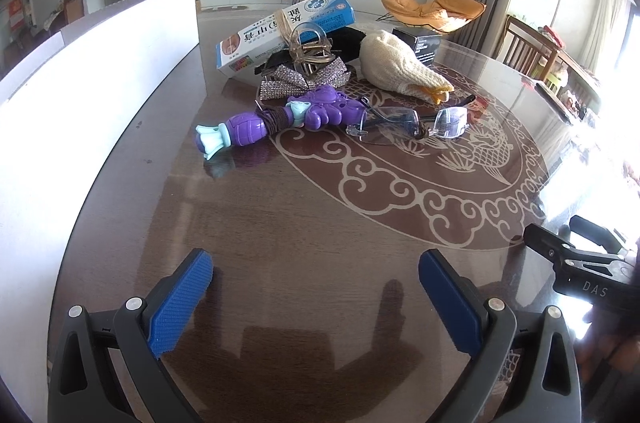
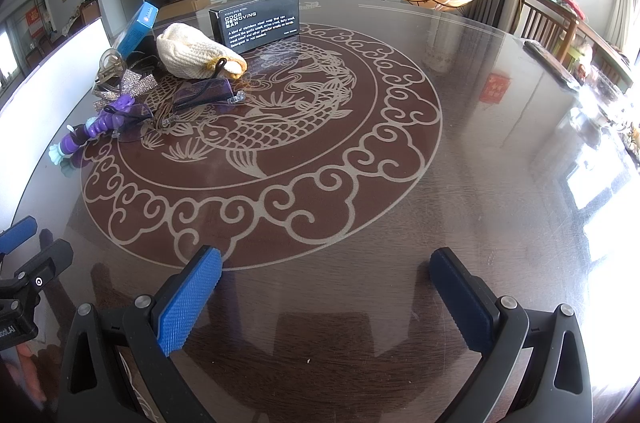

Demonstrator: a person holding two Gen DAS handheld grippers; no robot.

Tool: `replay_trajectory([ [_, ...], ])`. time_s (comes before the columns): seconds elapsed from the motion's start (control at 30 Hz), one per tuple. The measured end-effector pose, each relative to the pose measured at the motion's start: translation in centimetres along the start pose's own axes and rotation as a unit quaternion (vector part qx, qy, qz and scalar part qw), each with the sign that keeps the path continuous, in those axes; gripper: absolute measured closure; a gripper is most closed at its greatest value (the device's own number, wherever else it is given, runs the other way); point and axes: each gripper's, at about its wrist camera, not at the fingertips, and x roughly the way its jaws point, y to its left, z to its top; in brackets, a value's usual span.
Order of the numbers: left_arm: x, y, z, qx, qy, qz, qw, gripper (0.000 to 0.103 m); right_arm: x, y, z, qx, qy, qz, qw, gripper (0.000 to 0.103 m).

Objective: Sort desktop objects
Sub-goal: 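Close the left gripper on the purple butterfly toy wand's handle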

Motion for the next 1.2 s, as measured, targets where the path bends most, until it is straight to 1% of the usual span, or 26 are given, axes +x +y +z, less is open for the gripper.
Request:
replay_trajectory([
  [0.07,0.2,1.0,1.0,-0.013,-0.002,-0.011,0.9999,0.0,0.0,0.0,0.0,0.0,0.0,0.0,1.0,0.0],
  [0.1,0.4,1.4,1.7,-0.01,-0.003,-0.02,0.9997,0.0,0.0,0.0,0.0,0.0,0.0,0.0,1.0,0.0],
  [0.17,0.7,1.9,3.7,0.002,-0.007,-0.024,0.9997,0.0,0.0,0.0,0.0,0.001,0.0,0.0,1.0,0.0],
  [0.23,0.6,2.2,5.9,0.013,-0.024,-0.025,0.9993,0.0,0.0,0.0,0.0,0.001,0.0,0.0,1.0,0.0],
  [0.3,0.8,2.2,8.0,0.023,-0.04,-0.041,0.9981,0.0,0.0,0.0,0.0,0.001,0.0,0.0,1.0,0.0],
  [0.4,2.6,1.9,10.2,0.04,-0.029,-0.066,0.9966,0.0,0.0,0.0,0.0,0.001,0.0,0.0,1.0,0.0],
  [0.47,4.3,1.4,10.7,0.06,-0.015,-0.07,0.9956,0.0,0.0,0.0,0.0,0.001,0.0,0.0,1.0,0.0],
  [0.53,5.8,1.1,10.5,0.079,0.007,-0.072,0.9942,0.0,0.1,0.0,0.0,0.001,0.0,0.0,1.0,0.0],
  [0.6,6.7,1.0,10.0,0.087,0.027,-0.087,0.9921,0.0,0.0,0.0,0.0,0.001,0.0,0.0,1.0,0.0],
  [0.63,6.8,1.0,9.6,0.088,0.032,-0.099,0.9907,0.005,0.1,0.0,0.0,0.001,0.0,0.0,1.0,0.0],
  [0.67,6.5,0.9,9.1,0.093,0.029,-0.102,0.99,0.012,0.0,0.0,0.0,0.001,0.0,0.0,1.0,0.0],
  [0.7,6.2,0.8,8.6,0.102,0.028,-0.1,0.9893,0.035,0.1,0.0,0.0,0.001,0.0,0.0,1.0,0.0],
  [0.73,5.8,0.5,8.0,0.115,0.027,-0.091,0.9888,0.051,0.1,0.0,0.0,0.001,0.0,0.0,1.0,0.0],
  [0.77,5.3,0.3,7.3,0.128,0.024,-0.081,0.9882,0.06,0.1,0.0,0.0,0.001,0.0,0.0,1.0,0.0],
  [0.8,4.8,0.2,6.7,0.133,0.021,-0.072,0.9882,0.074,0.1,0.0,0.0,0.001,0.0,0.0,1.0,0.0],
  [0.83,4.3,0.2,6.2,0.13,0.022,-0.069,0.9888,0.08,0.1,-0.1,0.0,0.001,0.0,0.0,1.0,0.0],
  [0.87,3.8,0.4,5.7,0.118,0.023,-0.072,0.9901,0.08,0.1,0.0,0.0,0.001,0.0,0.0,1.0,0.0],
  [0.93,2.8,0.8,4.4,0.087,0.021,-0.066,0.9938,0.081,0.1,-0.1,0.0,0.001,0.0,0.0,1.0,0.0],
  [1.0,1.7,1.1,2.8,0.047,0.017,-0.061,0.9969,0.081,0.1,-0.1,0.0,0.001,0.0,0.0,1.0,0.0],
  [1.1,0.0,0.7,0.4,0.01,0.013,-0.039,0.9991,0.081,0.1,0.0,0.0,0.001,0.0,0.0,1.0,0.0],
  [1.17,-0.6,0.1,-0.7,0.003,0.003,-0.02,0.9998,0.077,0.1,0.0,0.0,0.001,0.0,0.0,1.0,0.0],
  [1.2,-0.8,-0.3,-0.9,0.009,-0.002,-0.021,0.9997,0.065,0.1,0.0,0.0,0.001,0.0,0.0,1.0,0.0],
])
